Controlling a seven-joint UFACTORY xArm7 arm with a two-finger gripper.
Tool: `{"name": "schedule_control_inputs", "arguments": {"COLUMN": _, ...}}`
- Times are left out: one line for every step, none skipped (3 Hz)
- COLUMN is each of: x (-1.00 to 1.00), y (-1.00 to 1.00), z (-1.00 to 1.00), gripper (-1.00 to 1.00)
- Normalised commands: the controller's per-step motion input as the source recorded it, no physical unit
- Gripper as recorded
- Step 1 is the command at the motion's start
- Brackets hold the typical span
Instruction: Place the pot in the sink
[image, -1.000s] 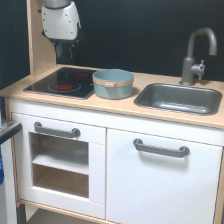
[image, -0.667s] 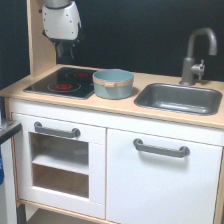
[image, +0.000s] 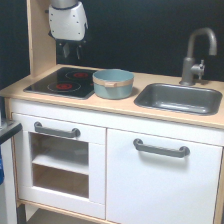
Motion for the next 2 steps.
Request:
{"name": "schedule_control_inputs", "arguments": {"x": -0.02, "y": -0.02, "z": 0.71, "gripper": 0.48}}
{"name": "schedule_control_inputs", "arguments": {"x": 0.57, "y": -0.21, "z": 0.61, "gripper": 1.0}}
